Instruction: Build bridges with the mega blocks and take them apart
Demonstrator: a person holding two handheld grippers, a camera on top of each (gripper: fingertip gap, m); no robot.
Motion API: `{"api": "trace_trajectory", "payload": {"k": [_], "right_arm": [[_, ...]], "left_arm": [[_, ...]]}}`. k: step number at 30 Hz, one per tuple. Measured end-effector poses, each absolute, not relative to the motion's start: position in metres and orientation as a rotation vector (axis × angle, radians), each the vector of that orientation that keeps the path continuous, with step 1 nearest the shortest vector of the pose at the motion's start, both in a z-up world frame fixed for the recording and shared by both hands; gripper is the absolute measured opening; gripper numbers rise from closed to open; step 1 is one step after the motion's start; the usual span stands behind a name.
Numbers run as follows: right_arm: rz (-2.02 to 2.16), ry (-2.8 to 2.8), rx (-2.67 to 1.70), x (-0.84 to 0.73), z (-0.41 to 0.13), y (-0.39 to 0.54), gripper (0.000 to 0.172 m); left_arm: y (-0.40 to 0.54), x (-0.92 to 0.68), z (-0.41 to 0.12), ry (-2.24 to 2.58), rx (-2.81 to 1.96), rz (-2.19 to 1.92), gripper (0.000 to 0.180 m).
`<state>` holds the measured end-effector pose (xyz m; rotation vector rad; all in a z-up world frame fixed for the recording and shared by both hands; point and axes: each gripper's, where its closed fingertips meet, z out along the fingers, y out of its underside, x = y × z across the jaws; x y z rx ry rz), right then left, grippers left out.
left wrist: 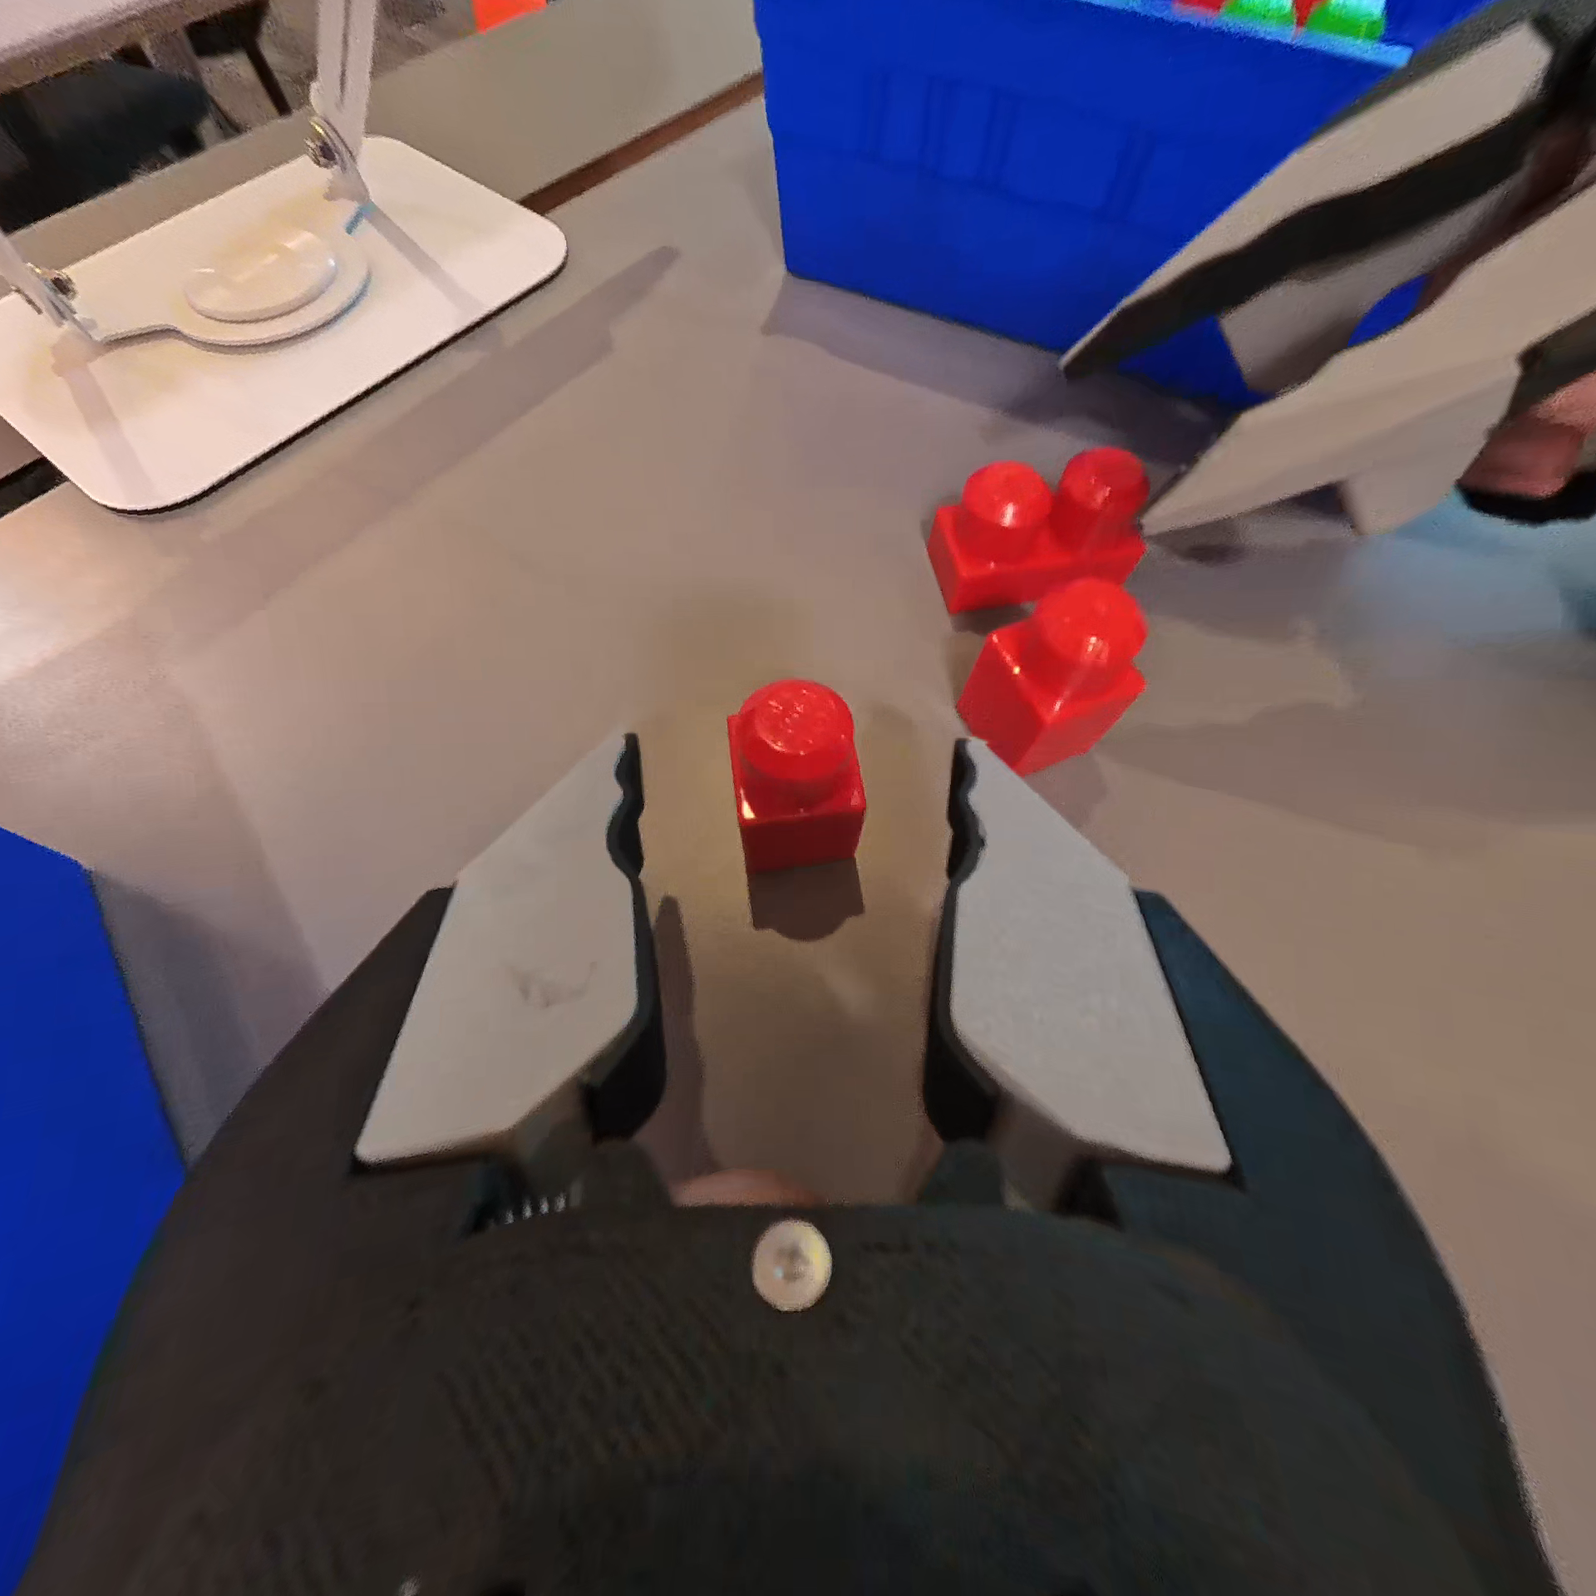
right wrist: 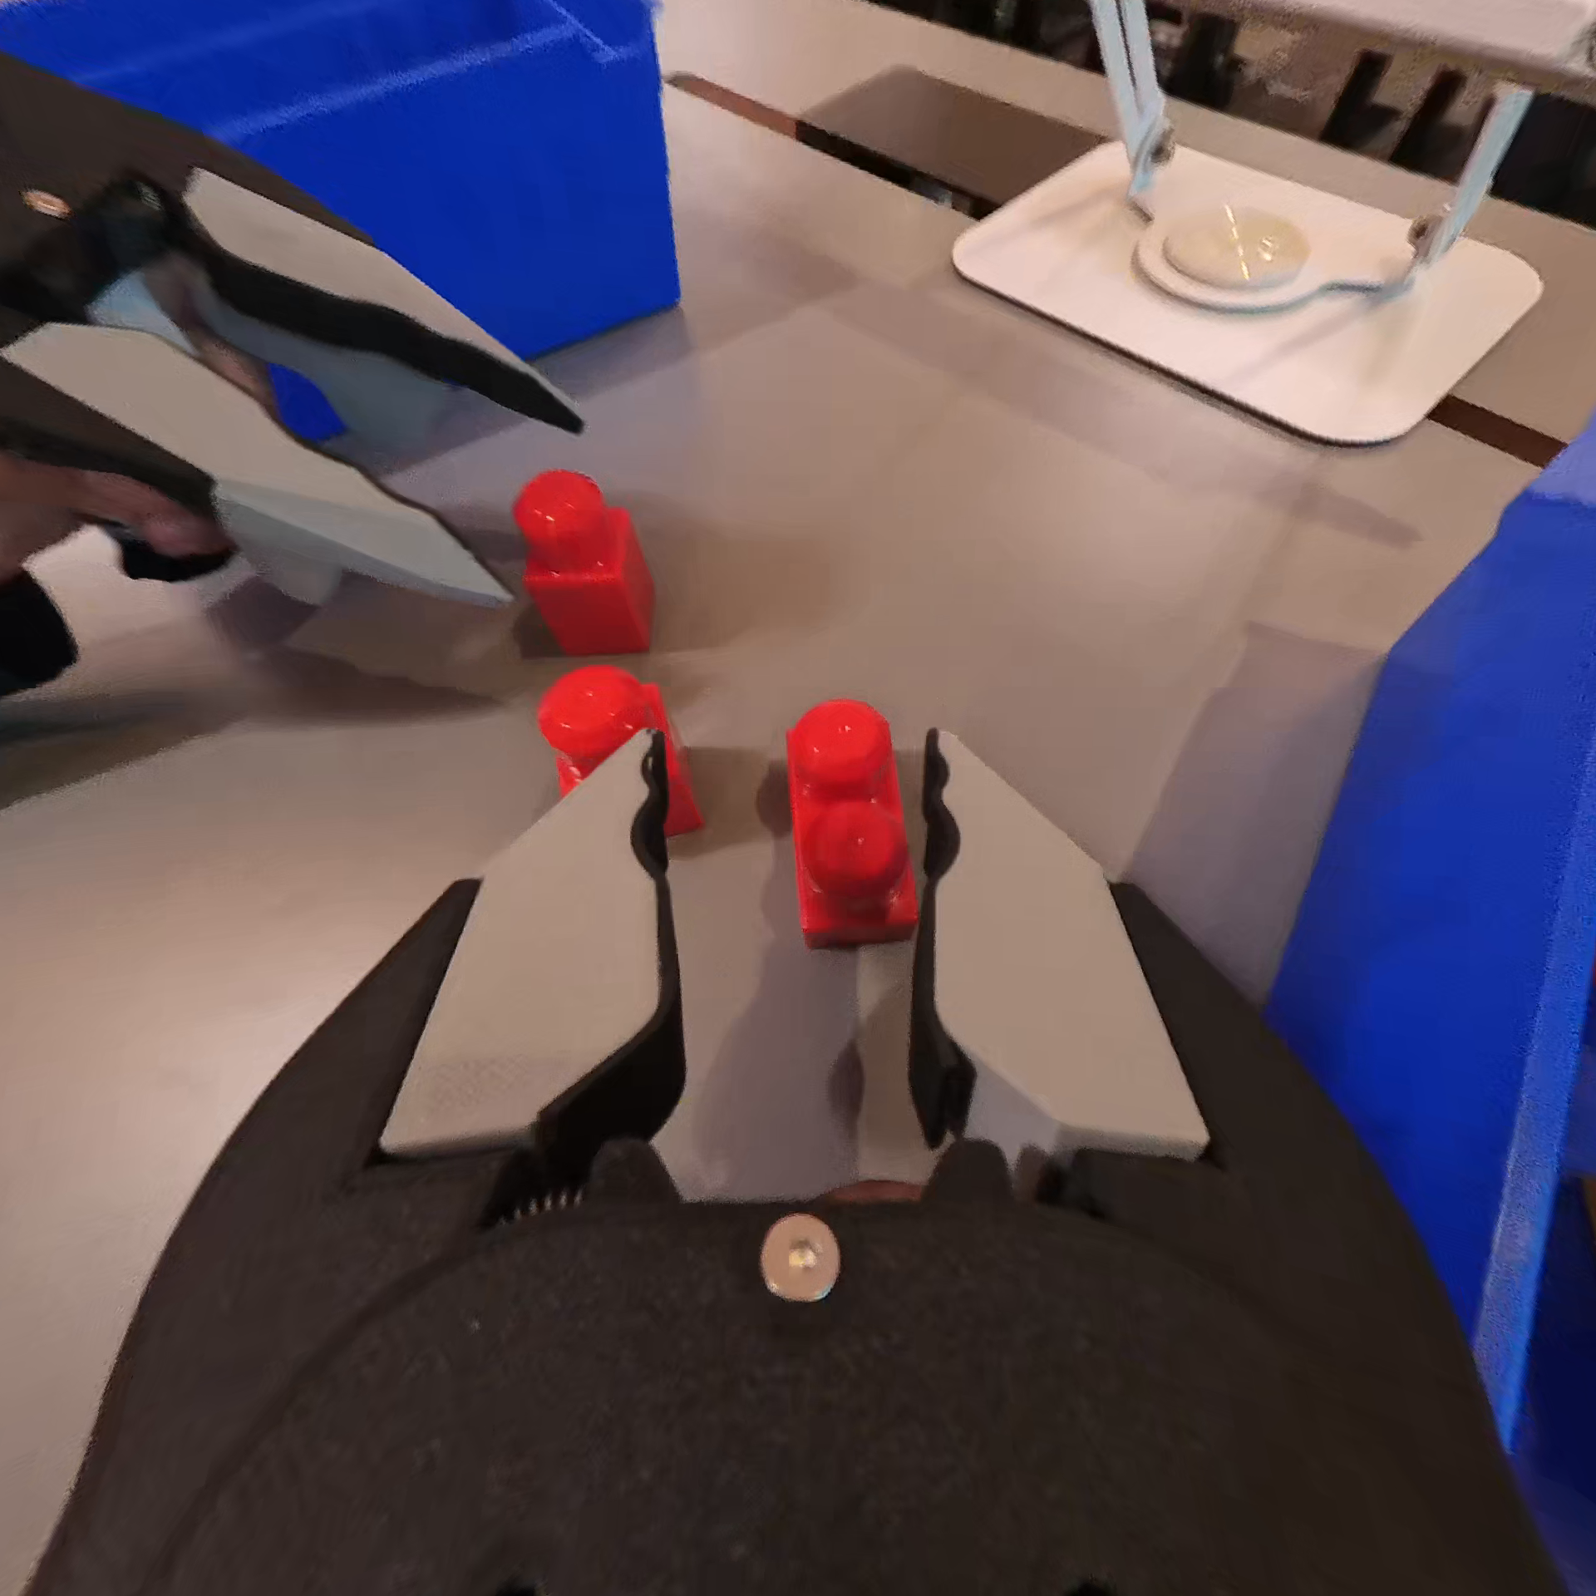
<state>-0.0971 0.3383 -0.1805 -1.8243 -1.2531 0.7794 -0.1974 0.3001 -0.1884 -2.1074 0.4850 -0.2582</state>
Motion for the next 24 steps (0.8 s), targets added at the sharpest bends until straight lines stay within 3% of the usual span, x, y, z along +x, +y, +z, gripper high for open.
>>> {"api": "trace_trajectory", "payload": {"k": [7, 11, 14, 24], "right_arm": [[0.533, -1.343, -1.941, -0.094, -0.224, 0.347, 0.051], [0.54, -1.365, -1.942, -0.097, -0.231, 0.345, 0.03], [0.6, -1.368, -1.936, -0.1, -0.226, 0.339, 0.03], [0.824, -1.364, -1.698, -0.11, -0.174, 0.317, 0.029]], "left_arm": [[0.301, -0.202, -0.218, 0.617, -2.194, -0.05, 0.069], [0.306, -0.199, -0.227, 0.635, -2.198, 0.009, 0.06], [0.307, -0.194, -0.232, 0.62, -2.213, -0.011, 0.038], [0.282, -0.18, -0.224, 0.787, -2.19, -0.244, 0.036]]}}
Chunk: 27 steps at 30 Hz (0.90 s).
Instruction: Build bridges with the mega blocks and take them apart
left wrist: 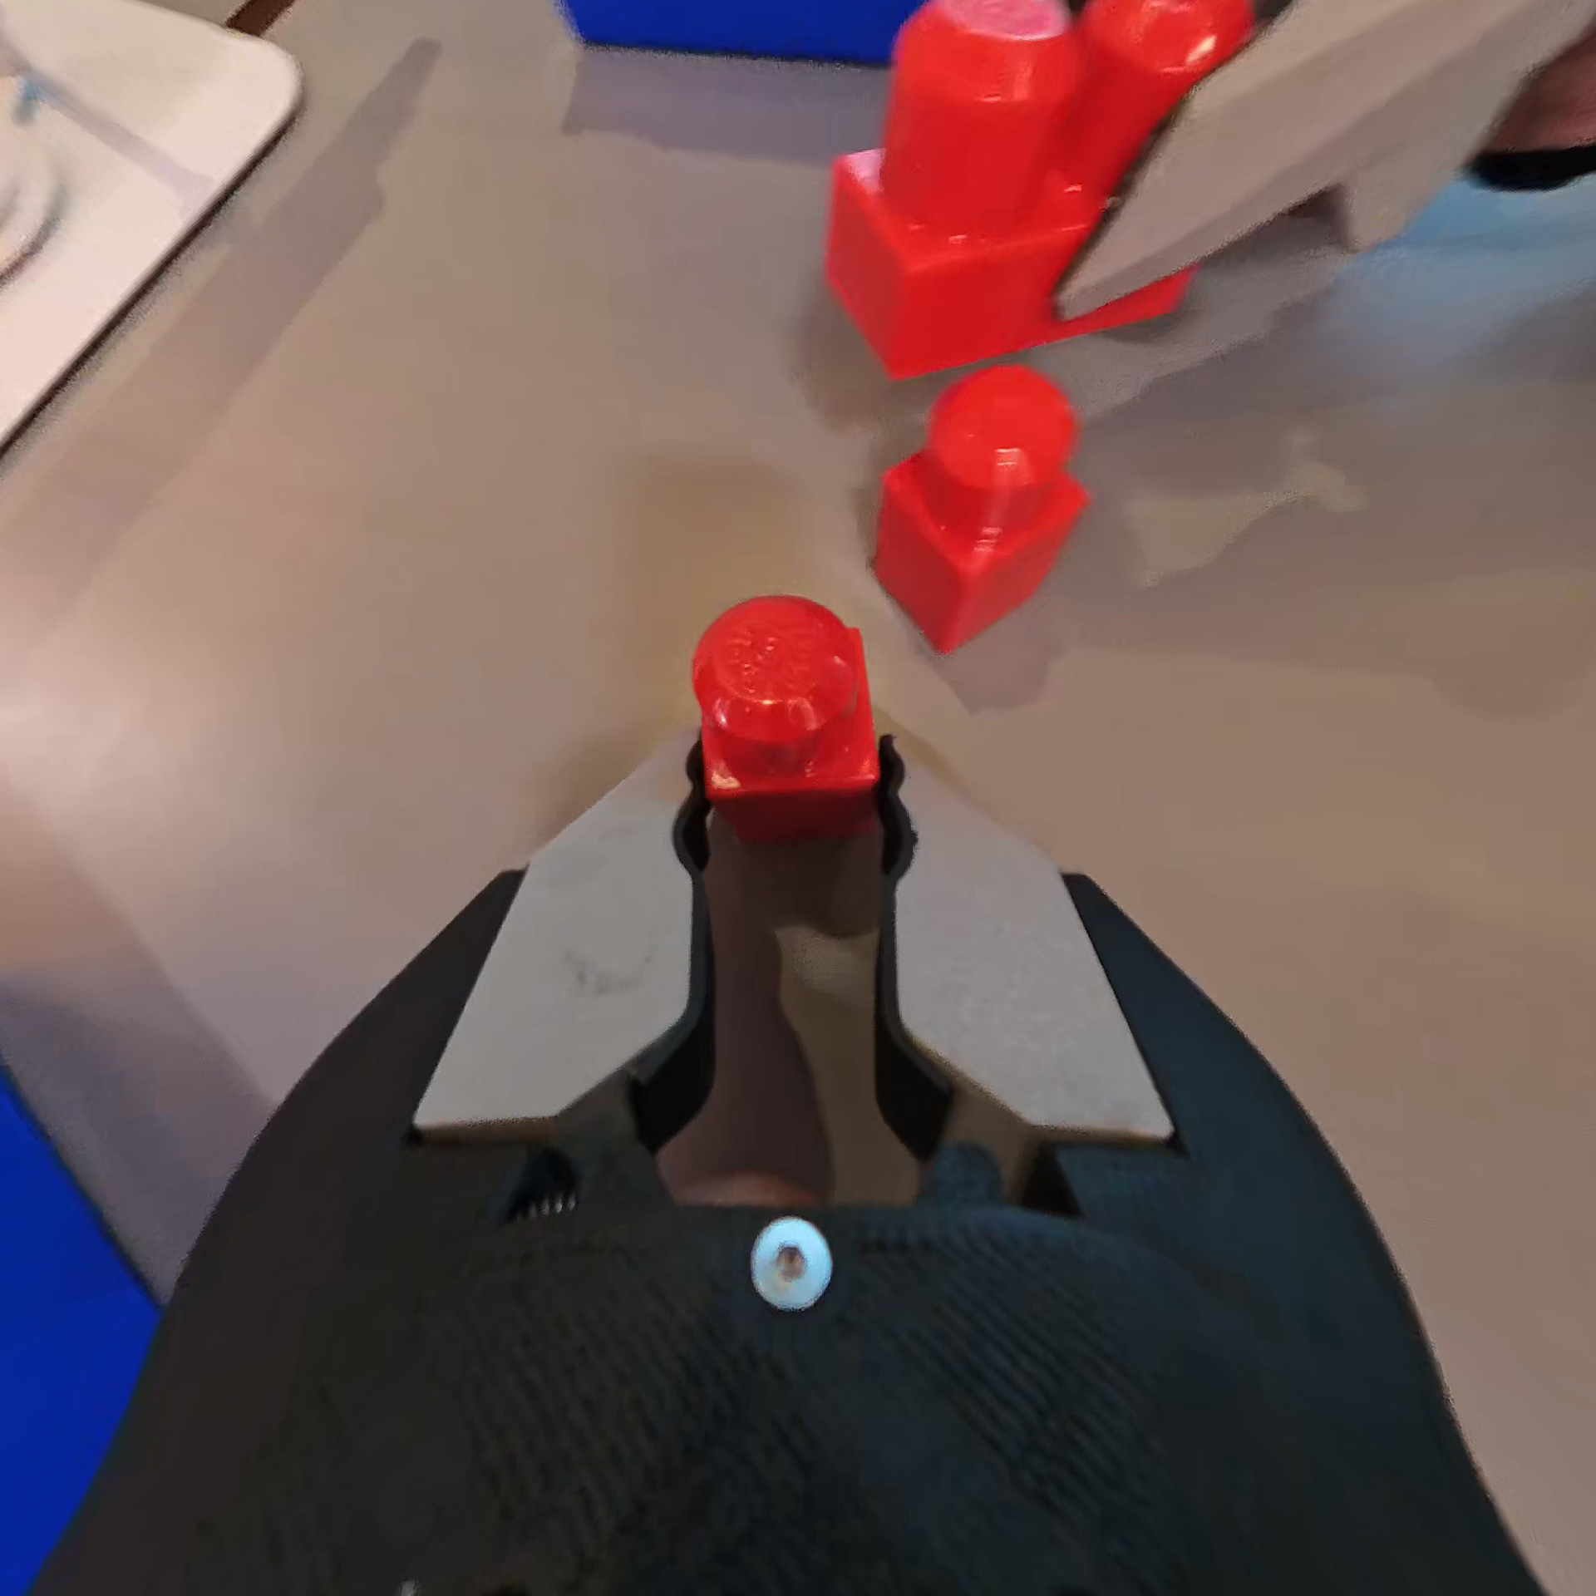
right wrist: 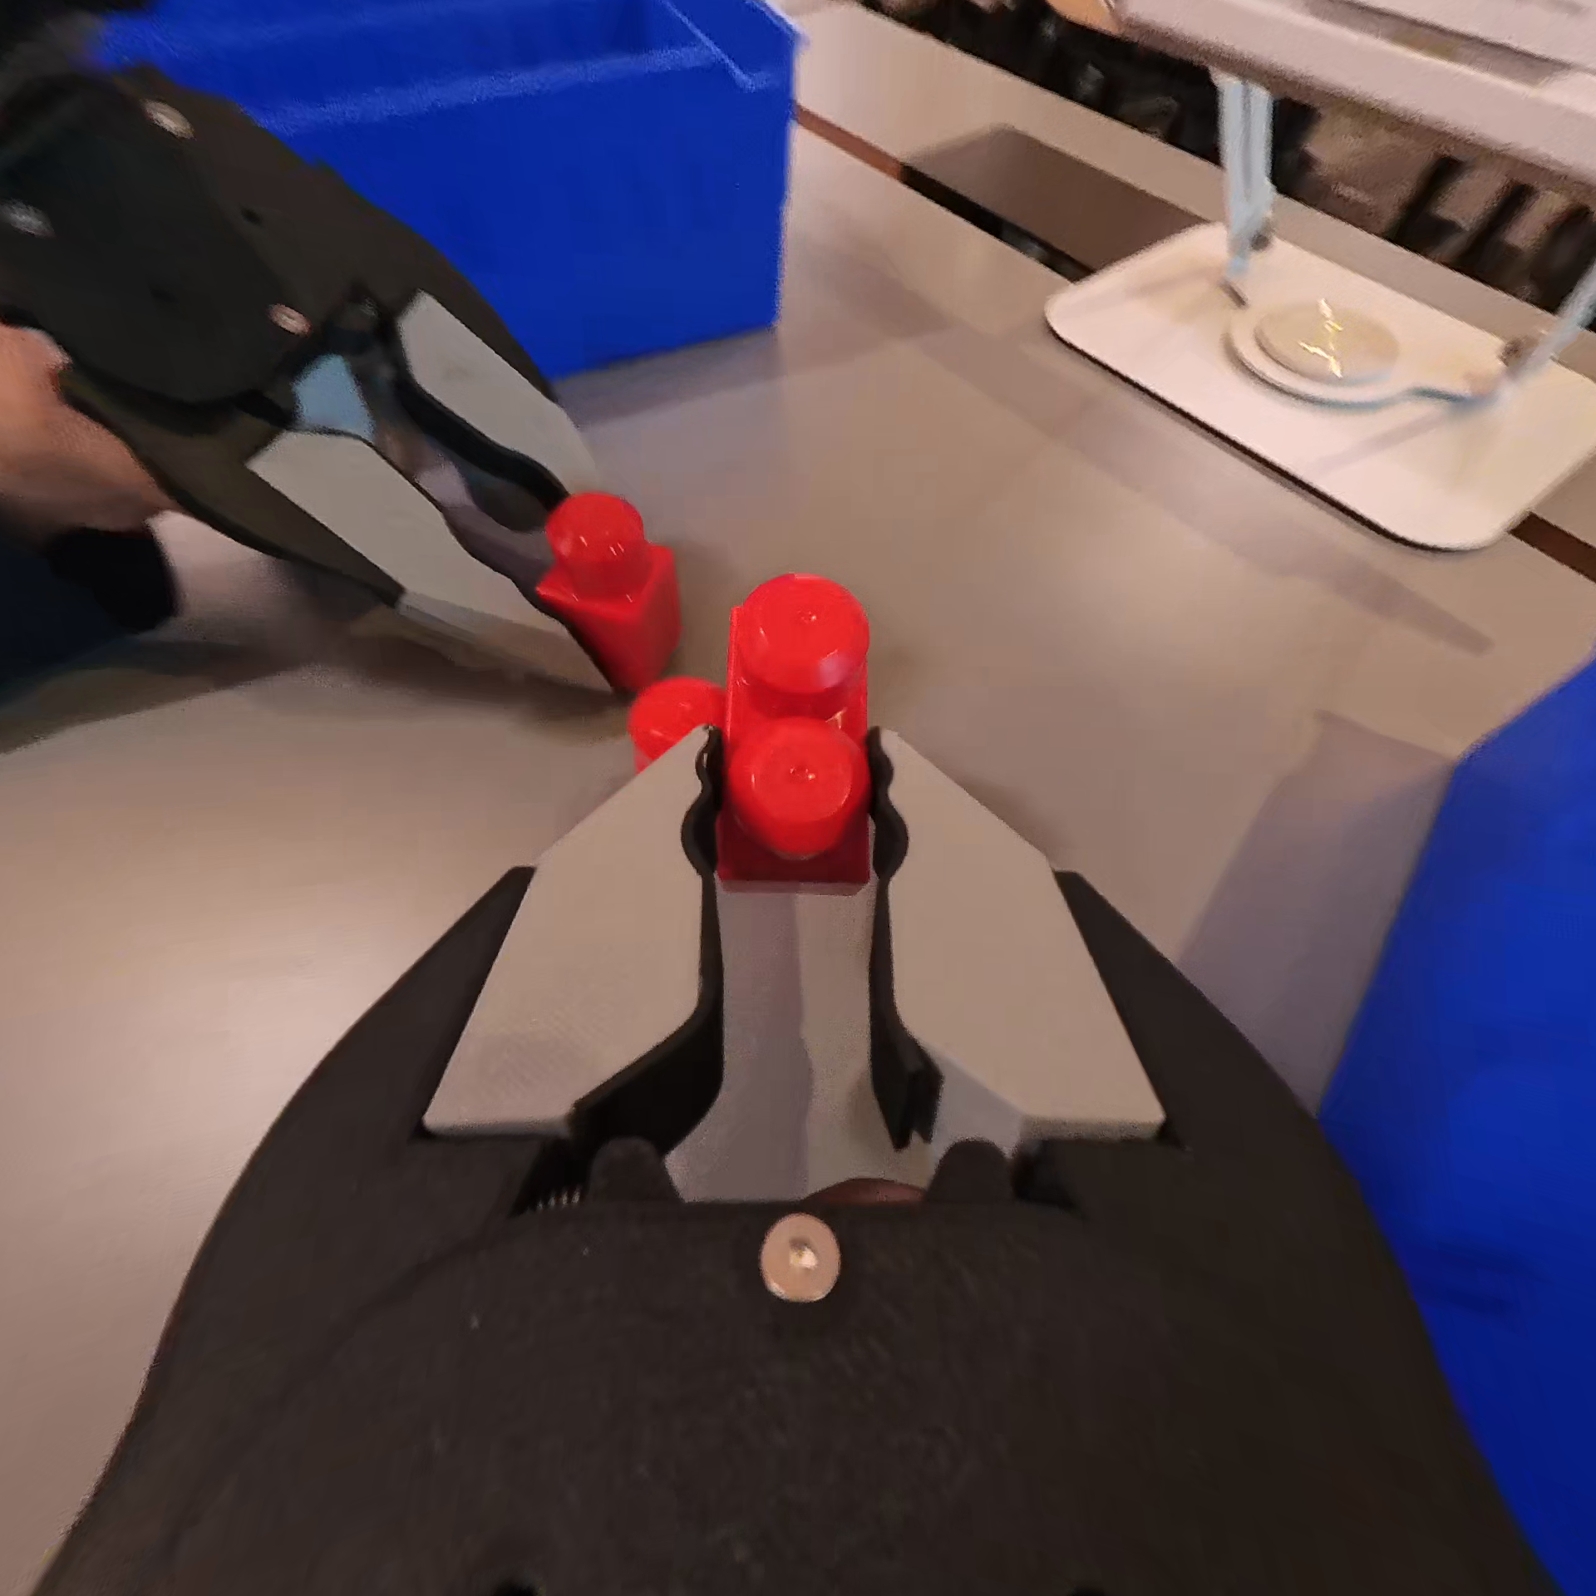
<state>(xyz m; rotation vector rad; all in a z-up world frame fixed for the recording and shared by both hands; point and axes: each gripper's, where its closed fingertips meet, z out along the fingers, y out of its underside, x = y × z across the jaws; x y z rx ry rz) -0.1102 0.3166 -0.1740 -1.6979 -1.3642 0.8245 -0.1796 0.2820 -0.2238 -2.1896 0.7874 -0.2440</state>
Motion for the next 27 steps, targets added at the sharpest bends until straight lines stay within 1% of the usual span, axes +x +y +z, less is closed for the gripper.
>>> {"api": "trace_trajectory", "payload": {"k": [4, 9, 20, 27], "right_arm": [[1.077, -1.428, -1.564, -0.115, -0.148, 0.285, 0.029], [1.202, -1.55, -1.411, -0.112, -0.132, 0.254, 0.029], [1.152, -1.792, -1.407, -0.113, -0.162, 0.227, 0.03], [1.149, -1.911, -1.386, -0.108, -0.173, 0.213, 0.03]], "left_arm": [[0.248, -0.148, -0.206, 0.989, -2.078, -0.505, 0.035], [0.234, -0.132, -0.21, 1.073, -2.062, -0.616, 0.036], [0.213, -0.113, -0.224, 1.267, -2.06, -0.638, 0.036], [0.205, -0.104, -0.22, 1.308, -2.014, -0.701, 0.035]]}}
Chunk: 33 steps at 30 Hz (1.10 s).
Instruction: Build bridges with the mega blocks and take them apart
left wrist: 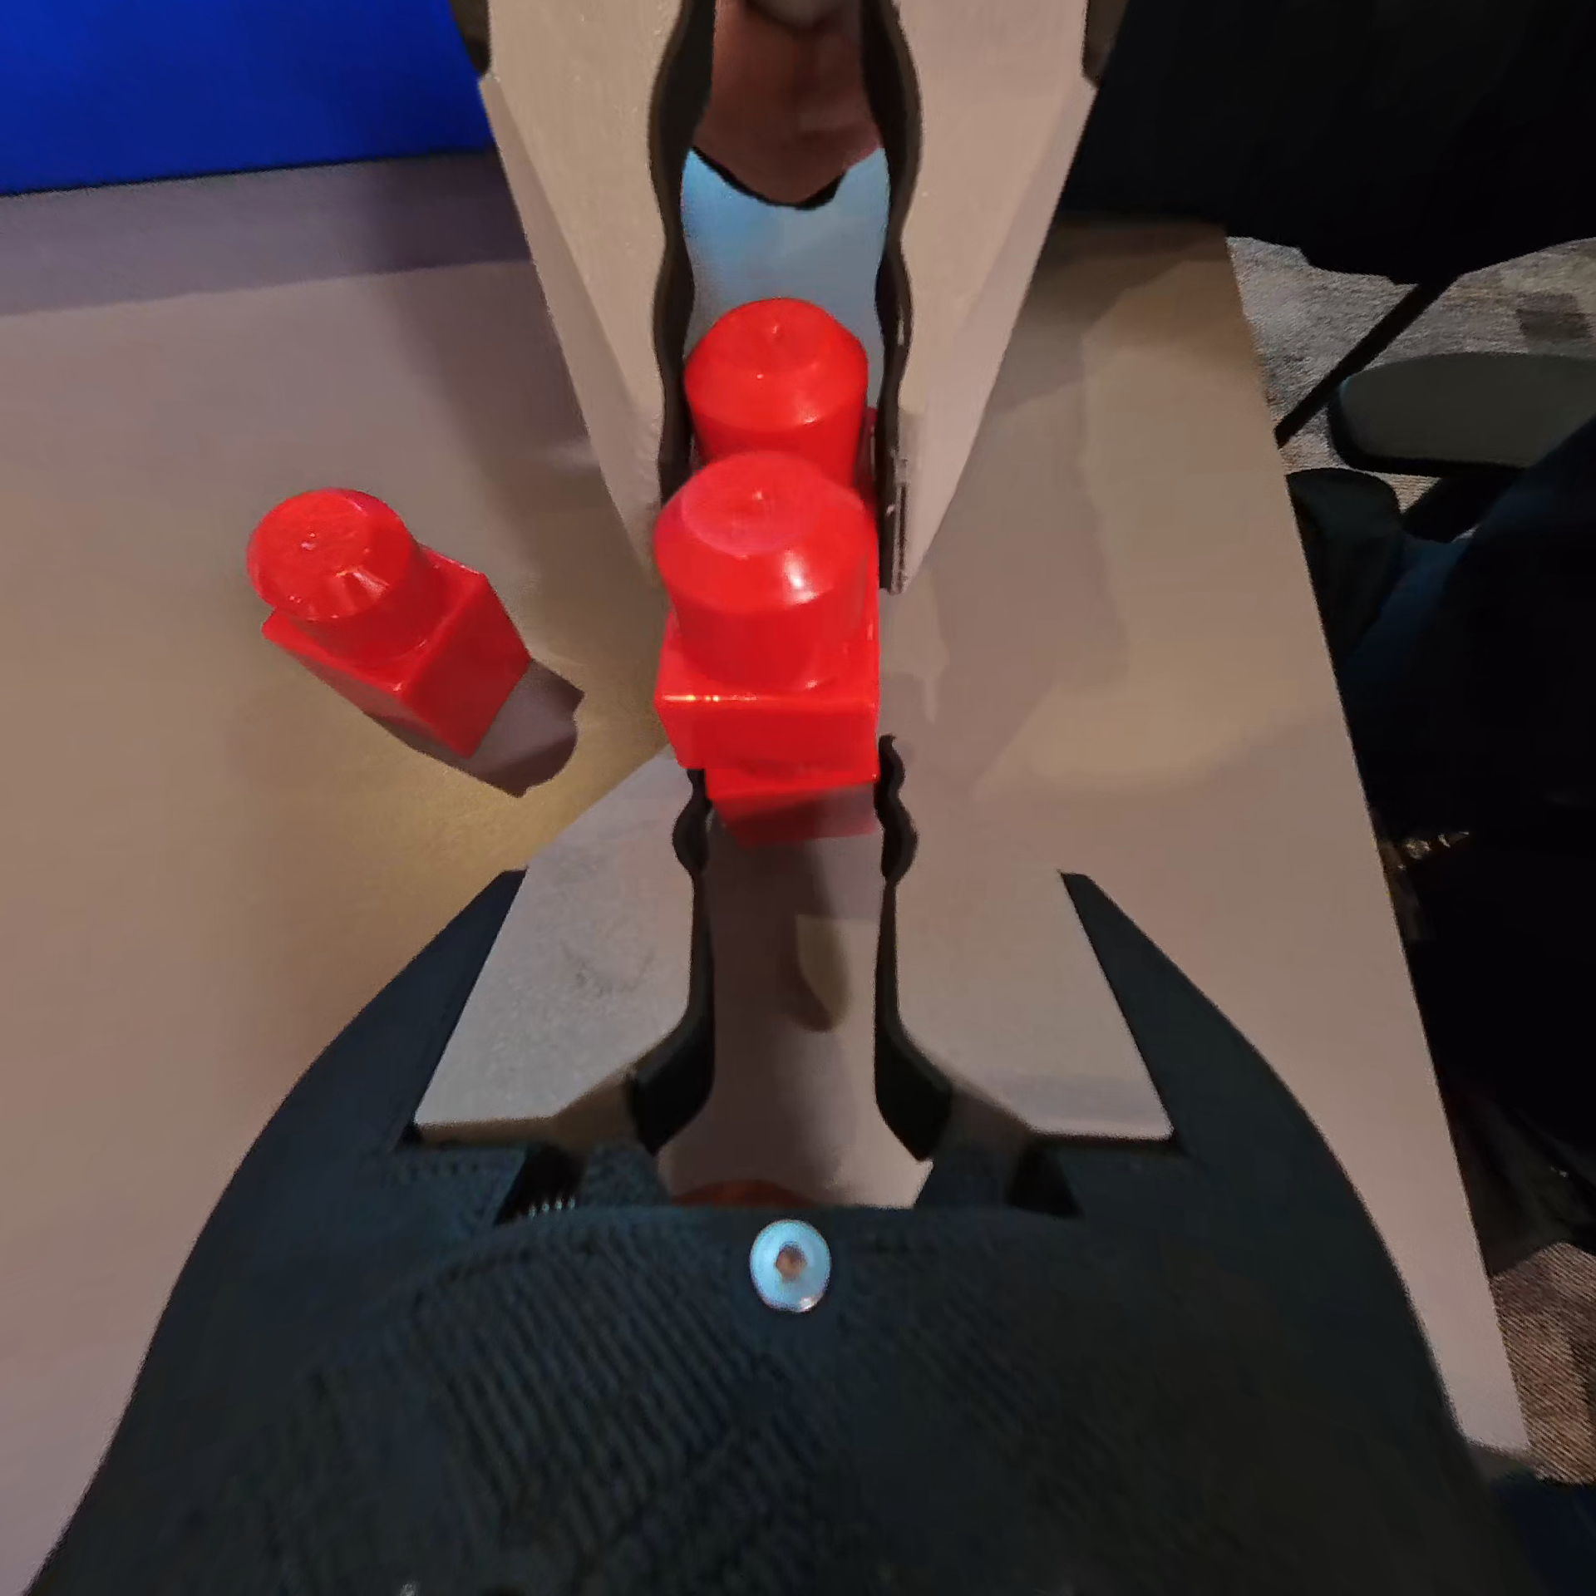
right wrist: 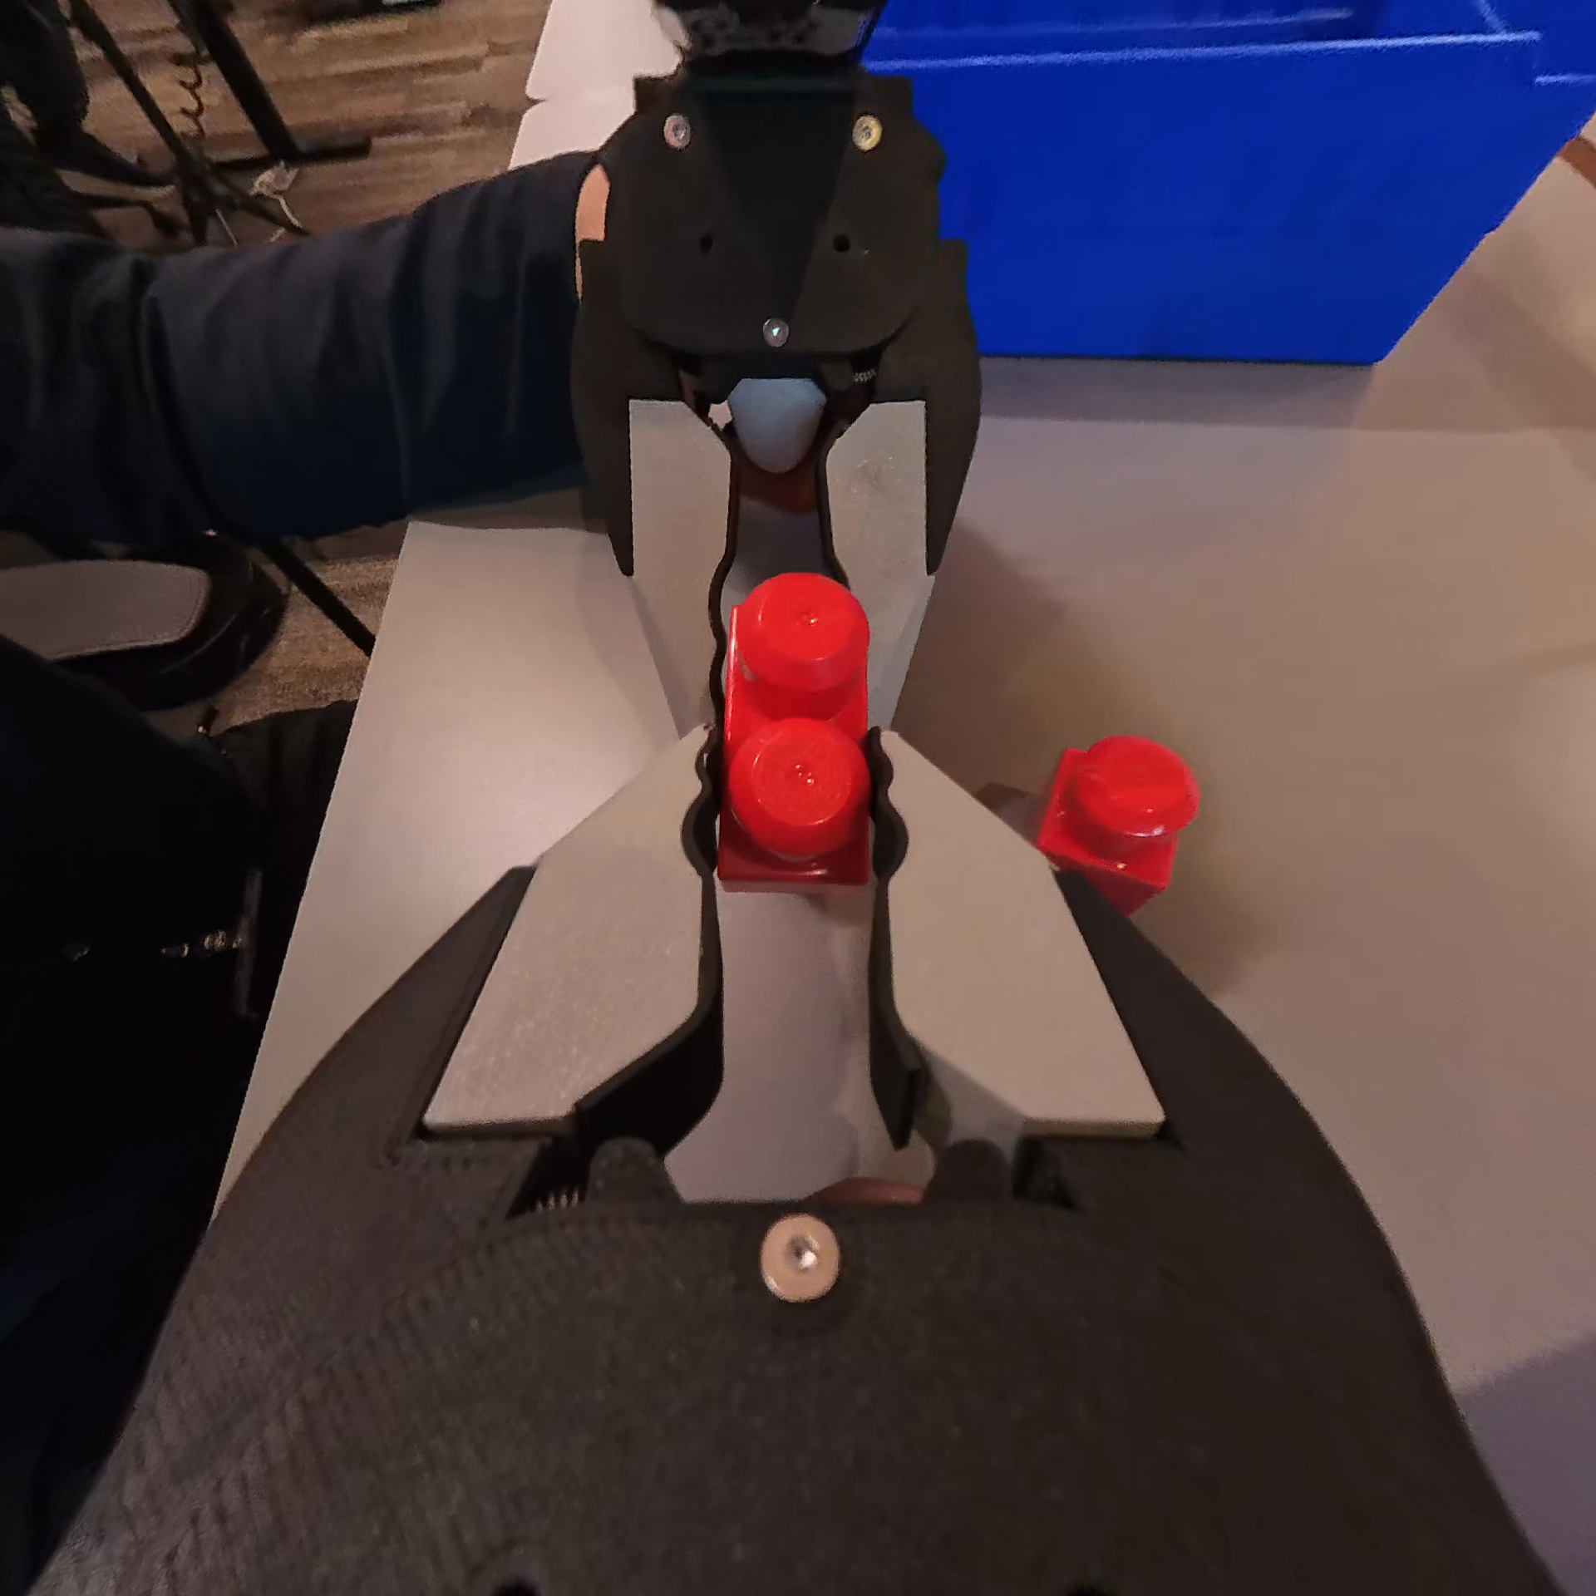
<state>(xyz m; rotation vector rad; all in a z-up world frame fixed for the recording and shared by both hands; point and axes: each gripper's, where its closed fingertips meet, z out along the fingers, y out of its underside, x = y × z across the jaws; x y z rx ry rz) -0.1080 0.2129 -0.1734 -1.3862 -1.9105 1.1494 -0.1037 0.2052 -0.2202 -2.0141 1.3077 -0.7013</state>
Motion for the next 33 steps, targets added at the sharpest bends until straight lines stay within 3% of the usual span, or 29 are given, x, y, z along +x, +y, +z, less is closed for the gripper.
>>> {"api": "trace_trajectory", "payload": {"k": [33], "right_arm": [[1.047, -2.084, -1.37, -0.095, -0.188, 0.198, 0.03]], "left_arm": [[0.195, -0.084, -0.231, 1.398, -2.08, -0.658, 0.034]]}}
